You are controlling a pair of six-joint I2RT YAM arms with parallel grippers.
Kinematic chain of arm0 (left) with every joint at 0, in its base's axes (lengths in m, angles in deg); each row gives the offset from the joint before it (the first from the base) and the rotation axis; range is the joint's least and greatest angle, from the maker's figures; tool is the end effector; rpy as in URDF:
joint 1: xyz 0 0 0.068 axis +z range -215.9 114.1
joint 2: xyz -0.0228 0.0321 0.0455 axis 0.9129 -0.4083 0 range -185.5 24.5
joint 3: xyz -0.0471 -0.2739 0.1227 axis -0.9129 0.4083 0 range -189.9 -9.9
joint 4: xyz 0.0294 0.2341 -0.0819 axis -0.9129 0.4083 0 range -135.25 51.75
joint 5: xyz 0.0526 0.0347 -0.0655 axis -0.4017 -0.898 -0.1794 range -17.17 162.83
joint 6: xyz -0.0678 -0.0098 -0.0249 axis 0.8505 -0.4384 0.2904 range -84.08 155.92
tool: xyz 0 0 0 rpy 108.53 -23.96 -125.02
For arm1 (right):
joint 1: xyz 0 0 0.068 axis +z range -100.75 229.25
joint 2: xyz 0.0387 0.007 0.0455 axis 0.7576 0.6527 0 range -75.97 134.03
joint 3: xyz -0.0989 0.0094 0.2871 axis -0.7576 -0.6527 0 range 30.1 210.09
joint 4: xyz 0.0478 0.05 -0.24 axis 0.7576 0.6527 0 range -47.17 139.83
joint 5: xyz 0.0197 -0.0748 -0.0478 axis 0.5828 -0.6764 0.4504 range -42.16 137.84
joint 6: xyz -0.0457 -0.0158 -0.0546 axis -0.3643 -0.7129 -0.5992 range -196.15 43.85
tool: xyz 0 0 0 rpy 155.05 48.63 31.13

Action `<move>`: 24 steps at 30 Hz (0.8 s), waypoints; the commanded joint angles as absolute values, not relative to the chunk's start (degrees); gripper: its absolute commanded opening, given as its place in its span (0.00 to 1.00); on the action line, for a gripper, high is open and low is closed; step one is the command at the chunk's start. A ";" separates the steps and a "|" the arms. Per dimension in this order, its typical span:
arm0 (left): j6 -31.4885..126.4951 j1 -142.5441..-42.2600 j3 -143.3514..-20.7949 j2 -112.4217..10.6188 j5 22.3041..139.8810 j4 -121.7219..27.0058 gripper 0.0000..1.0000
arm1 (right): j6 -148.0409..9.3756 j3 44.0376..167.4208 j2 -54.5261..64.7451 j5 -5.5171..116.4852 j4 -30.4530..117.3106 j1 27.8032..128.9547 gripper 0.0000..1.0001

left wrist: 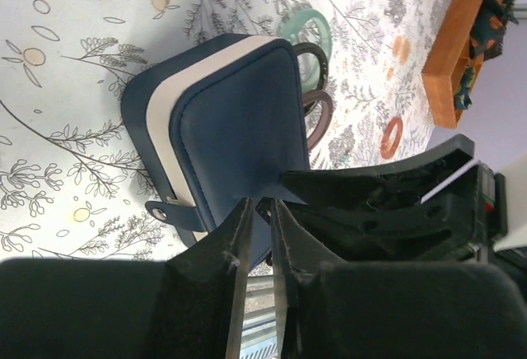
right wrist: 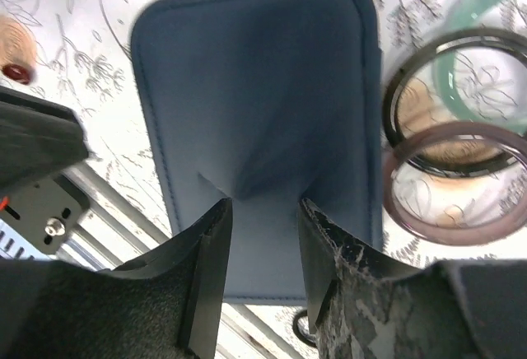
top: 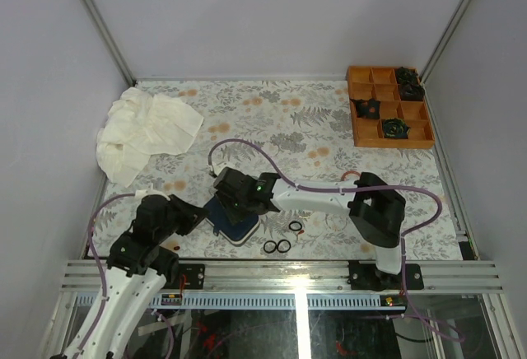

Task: Organize the mixed jewelry
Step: Close the jewelry box at the center of the board.

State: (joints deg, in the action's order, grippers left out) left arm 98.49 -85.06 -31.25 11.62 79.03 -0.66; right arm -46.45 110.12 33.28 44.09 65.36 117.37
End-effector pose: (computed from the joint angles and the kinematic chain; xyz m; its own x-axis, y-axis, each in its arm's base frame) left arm 0.0555 -0.0263 0.1939 -0.6193 -0.7190 -0.3155 -0.3062 0.5912 -0.7461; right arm 0.1650 0.4004 0.2261 -0.7055 -0.4301 -0.5632 -0.6462 0.7168 0.2620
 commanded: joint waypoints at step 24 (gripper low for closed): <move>103.75 -86.25 -19.53 -5.73 75.62 -19.75 0.00 | -40.07 107.03 43.04 42.23 58.17 113.98 0.46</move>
